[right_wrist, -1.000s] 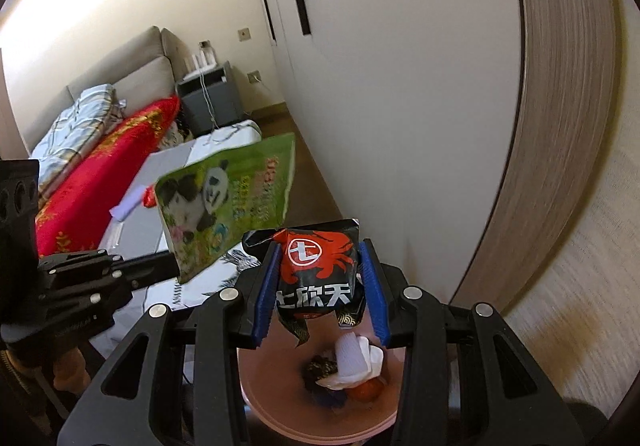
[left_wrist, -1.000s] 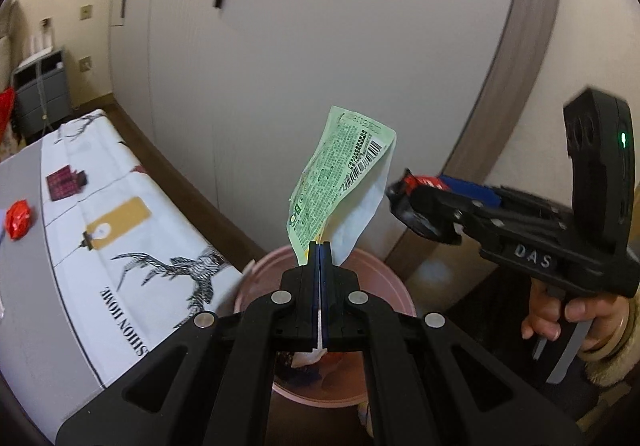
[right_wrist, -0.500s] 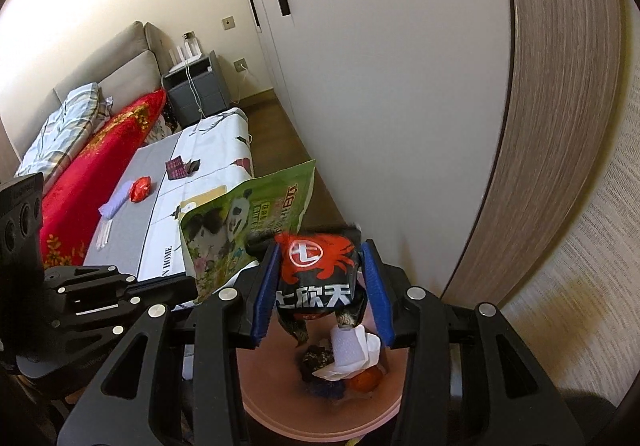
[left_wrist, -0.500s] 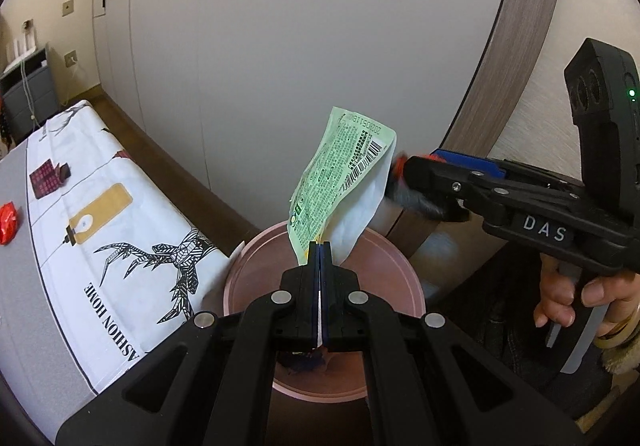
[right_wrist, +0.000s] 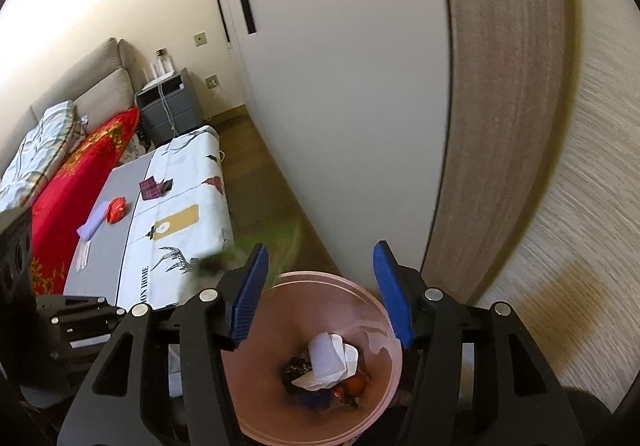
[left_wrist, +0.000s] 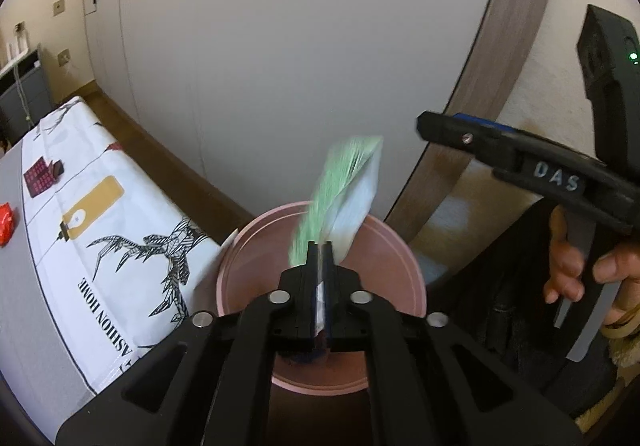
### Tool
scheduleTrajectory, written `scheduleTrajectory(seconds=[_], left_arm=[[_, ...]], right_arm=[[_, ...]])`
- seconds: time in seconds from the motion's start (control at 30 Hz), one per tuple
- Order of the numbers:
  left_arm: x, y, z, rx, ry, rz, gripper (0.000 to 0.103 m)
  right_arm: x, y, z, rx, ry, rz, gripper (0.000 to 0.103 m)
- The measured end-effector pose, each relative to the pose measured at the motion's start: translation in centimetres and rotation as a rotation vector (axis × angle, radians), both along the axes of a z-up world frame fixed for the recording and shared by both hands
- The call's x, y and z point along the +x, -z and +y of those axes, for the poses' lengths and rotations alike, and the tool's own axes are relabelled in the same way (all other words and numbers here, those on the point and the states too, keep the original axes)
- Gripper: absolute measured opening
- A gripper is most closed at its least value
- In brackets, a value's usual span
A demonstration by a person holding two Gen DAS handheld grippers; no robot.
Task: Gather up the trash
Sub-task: 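Move both open tools back over the remaining trash on the bench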
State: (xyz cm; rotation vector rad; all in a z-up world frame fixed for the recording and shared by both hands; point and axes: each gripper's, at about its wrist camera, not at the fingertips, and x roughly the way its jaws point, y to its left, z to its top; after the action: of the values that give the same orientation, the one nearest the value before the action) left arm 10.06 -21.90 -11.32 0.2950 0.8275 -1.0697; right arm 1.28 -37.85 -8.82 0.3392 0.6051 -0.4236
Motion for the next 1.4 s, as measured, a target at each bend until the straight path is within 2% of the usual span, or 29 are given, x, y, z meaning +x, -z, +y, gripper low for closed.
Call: scheduleTrajectory(seconds=[0.03,0.07,0.13,0.23,0.37,0.5,0.73,0.87,0.97,1.03,1.27,1.4], left_arm=[[0.2,0.0,0.1,0.006,-0.017,-0.001,0.039],[0.3,0.0,0.2,0.013,-0.047,-0.017,0.068],[0.5,-0.2,0.6,0.014,-0.109,-0.062,0.083],[1.3,-0.6,1.3,0.010,-0.196,-0.090,0.093],[2.1,-0.8,2.1,0.008,-0.265,-0.096,0.093],[2.5,-1.6,2.7,0.017,-0.310,-0.137,0.093],[4.4,-7.5,8.2,-0.057,-0.482,-0.228,0.094],[6.7,-10.5,12.4,-0.063,-0.611,-0.313,0.095],[9.5,-11.7,16.0,0.010,-0.747,-0.403,0.095],[11.2,-11.9,18.3,0.030,-0.813,-0.429,0.095],[18.7,-10.2,26.3,0.070,-1.073,-0.447,0.095],[20.8,-8.5,29.1,0.074,-1.143,-0.431,0.095]], right_arm=[[0.0,0.0,0.0,-0.001,0.000,0.002,0.055],[0.0,0.1,0.0,-0.002,-0.002,0.004,0.055],[0.0,0.2,0.1,-0.005,-0.004,0.010,0.056],[0.0,0.1,0.2,-0.017,-0.003,0.008,0.064],[-0.1,0.1,0.4,-0.031,-0.007,0.007,0.072],[0.2,-0.4,0.9,-0.007,-0.045,-0.005,0.084],[3.2,-4.3,3.5,-0.019,-0.175,-0.096,0.091],[7.2,-6.5,6.1,-0.057,-0.262,-0.143,0.092],[11.5,-7.3,8.5,-0.084,-0.342,-0.171,0.094],[14.0,-7.3,9.6,-0.100,-0.375,-0.173,0.094],[25.0,-4.2,13.9,-0.122,-0.482,-0.142,0.095],[31.7,-0.4,16.3,-0.160,-0.521,-0.103,0.095]])
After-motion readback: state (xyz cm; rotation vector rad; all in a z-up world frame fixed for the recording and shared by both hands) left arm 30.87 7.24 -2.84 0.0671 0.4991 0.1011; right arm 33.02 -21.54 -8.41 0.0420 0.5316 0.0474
